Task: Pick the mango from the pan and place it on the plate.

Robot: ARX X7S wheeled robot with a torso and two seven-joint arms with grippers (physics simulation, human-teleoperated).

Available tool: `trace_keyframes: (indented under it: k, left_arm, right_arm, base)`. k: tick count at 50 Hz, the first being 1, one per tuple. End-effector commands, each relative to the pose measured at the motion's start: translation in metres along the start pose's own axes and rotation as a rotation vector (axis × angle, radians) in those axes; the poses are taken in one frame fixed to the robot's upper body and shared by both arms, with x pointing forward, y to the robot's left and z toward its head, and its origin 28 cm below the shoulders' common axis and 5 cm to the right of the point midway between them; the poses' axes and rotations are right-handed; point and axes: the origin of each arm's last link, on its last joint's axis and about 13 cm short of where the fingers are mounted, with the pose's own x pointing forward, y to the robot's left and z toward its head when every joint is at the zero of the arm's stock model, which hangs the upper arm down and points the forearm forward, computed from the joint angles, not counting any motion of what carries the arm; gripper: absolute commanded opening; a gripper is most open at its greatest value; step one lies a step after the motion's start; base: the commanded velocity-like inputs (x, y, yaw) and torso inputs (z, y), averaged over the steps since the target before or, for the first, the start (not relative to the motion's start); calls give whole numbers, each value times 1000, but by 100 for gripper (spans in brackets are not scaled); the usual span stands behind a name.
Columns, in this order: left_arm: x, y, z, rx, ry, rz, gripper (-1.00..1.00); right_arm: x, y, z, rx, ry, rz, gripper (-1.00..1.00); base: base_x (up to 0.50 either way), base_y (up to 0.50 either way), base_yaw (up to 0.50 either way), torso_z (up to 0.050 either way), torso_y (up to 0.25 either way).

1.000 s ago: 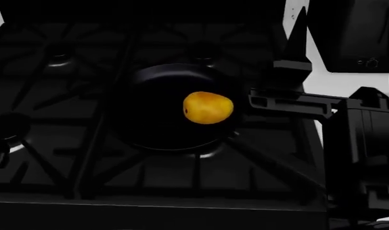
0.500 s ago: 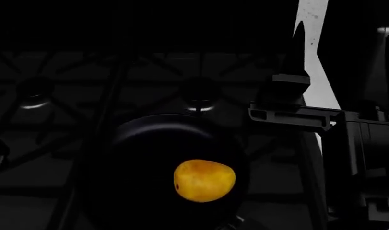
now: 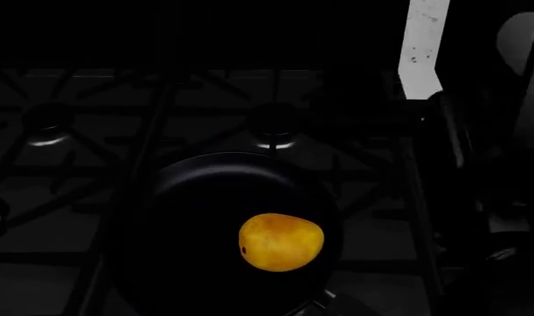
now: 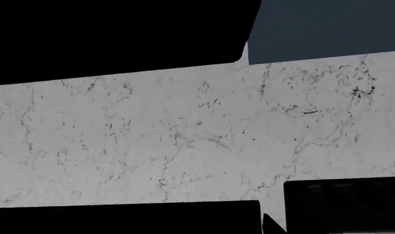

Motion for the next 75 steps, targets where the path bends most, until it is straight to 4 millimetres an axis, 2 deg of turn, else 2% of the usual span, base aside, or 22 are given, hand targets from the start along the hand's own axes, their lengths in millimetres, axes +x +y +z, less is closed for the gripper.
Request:
trace_keyframes:
  k: [1, 10, 18, 32, 43, 51, 52, 53, 55, 57, 63, 64, 66, 68, 69, 75]
  left_arm:
    - [0, 2, -1, 2, 3, 12, 100]
    - [2, 0, -5, 4, 13, 11, 100]
    - [3, -1, -6, 4, 17, 10, 100]
    - [2, -2, -8, 3, 25, 15, 100]
    - [1, -2, -9, 3, 36, 29, 100]
    - [0, -1, -10, 2, 39, 37, 100]
    - [3, 0, -4, 3, 41, 39, 100]
    - [0, -1, -9, 3, 43, 41, 100]
    - [2, 0, -4, 2, 46, 47, 100]
    - [-1, -1, -12, 3, 49, 50, 100]
    - [2, -2, -5, 5, 53, 55, 100]
    - [2, -2, -5, 5, 53, 57, 100]
    - [-2, -3, -11, 6, 54, 61, 100]
    - [1, -2, -4, 6, 53, 62, 100]
    - [-3, -3, -10, 5, 53, 64, 100]
    - [-4, -2, -9, 4, 58, 77, 100]
  right_arm:
    - [23, 8, 41, -58, 142, 141, 100]
    - [45, 16, 54, -114, 336, 229, 100]
    - [65, 15, 51, -124, 506, 308, 100]
    - [77, 8, 56, -287, 680, 512, 100]
    - [95, 1, 65, -433, 735, 624, 100]
    - [103, 0, 64, -526, 766, 717, 100]
    - [104, 0, 65, -538, 761, 733, 100]
    - [106, -1, 67, -540, 764, 736, 100]
    - [110, -3, 67, -552, 773, 735, 100]
    - [109, -5, 68, -571, 782, 761, 100]
    - [106, -7, 68, -641, 807, 824, 100]
    - [106, -7, 72, -610, 798, 835, 100]
    - [104, -7, 74, -642, 802, 871, 100]
    - [104, -7, 74, -650, 801, 877, 100]
    - [104, -7, 75, -651, 798, 882, 100]
    - [101, -5, 76, -695, 788, 951, 100]
  base:
    - [0, 0, 0, 0, 0]
    - [0, 0, 0, 0, 0]
    - [0, 0, 0, 0, 0]
    - [0, 0, 0, 0, 0]
    - [0, 0, 0, 0, 0]
    - [0, 0, 0, 0, 0]
    - [0, 0, 0, 0, 0]
    - [0, 0, 0, 0, 0]
    - [0, 0, 0, 0, 0]
    - [0, 0, 0, 0, 0]
    - [0, 0, 0, 0, 0]
    - [0, 0, 0, 0, 0]
    - [0, 0, 0, 0, 0]
    - [0, 0, 0, 0, 0]
    - [0, 0, 0, 0, 0]
    - [0, 0, 0, 0, 0]
